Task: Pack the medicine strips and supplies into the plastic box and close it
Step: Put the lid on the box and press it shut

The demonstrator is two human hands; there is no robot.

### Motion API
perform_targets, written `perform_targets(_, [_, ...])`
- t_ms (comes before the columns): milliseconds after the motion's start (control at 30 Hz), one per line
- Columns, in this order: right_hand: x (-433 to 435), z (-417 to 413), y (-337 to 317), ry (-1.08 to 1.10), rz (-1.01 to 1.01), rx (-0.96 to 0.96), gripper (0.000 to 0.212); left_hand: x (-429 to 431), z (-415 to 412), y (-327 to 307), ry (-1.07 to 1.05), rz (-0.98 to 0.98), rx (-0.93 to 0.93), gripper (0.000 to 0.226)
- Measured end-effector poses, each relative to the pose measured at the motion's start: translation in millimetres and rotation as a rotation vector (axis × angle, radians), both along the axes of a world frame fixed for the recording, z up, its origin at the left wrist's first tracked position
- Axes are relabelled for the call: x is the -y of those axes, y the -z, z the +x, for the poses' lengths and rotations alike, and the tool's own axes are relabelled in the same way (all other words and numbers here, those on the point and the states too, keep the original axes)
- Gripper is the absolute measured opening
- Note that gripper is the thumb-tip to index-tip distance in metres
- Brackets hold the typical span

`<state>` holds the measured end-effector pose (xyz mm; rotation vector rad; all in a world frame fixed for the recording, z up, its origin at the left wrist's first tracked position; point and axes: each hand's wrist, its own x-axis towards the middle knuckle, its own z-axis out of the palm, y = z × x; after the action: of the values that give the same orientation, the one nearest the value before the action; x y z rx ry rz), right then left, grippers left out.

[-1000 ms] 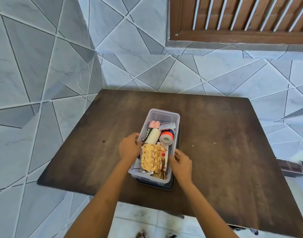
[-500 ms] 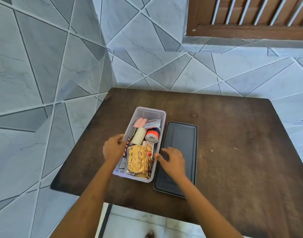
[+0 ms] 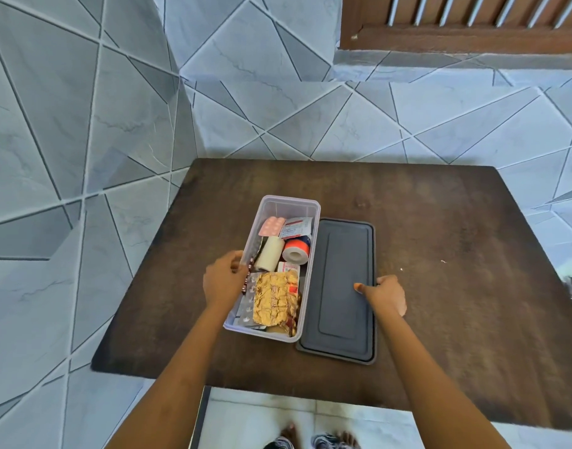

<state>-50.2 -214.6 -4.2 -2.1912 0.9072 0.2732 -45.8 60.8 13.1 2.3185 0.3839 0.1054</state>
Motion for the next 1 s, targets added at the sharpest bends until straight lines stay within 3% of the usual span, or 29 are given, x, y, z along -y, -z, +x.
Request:
perform_targets(133, [9.2,-3.7,-10.3,0.118,0.099,0.165,0.034,5.3,0.0,2.5,0.043,-0.038,0.018,0.027])
perform_targets(300, [23.8,-12.3,-47.4,0.194,0.108,0.326,0.036,35.7,4.1,1.4,0.112,-0.086,0.029,0.025])
perform_targets(633, [30.5,-5.8,-110.3,-0.01,-0.184,0.497,0.028,114.1,0.0,-7.3,0.297,-0.163,-0.106,0.024])
perform_targets(800, [2.0,-8.5,-105.0,-0.26,-0.313,0.477,0.026,123.1,4.5,-21.4,0.299,-0.145,-0.081,0.024])
perform_targets(900, [-20.0,-10.5,-97.5,-0.423,-0.453,0.411,0.026,130.9,8.8,-41.3,0.248,-0.428,-0.07,0.017])
perform_targets(1000, [-33.2,-16.6,-81.5,-0.522,-0.516,0.364,0.024,142.0,13.6,-53.6,0.184,-0.744,-0.232,0.016])
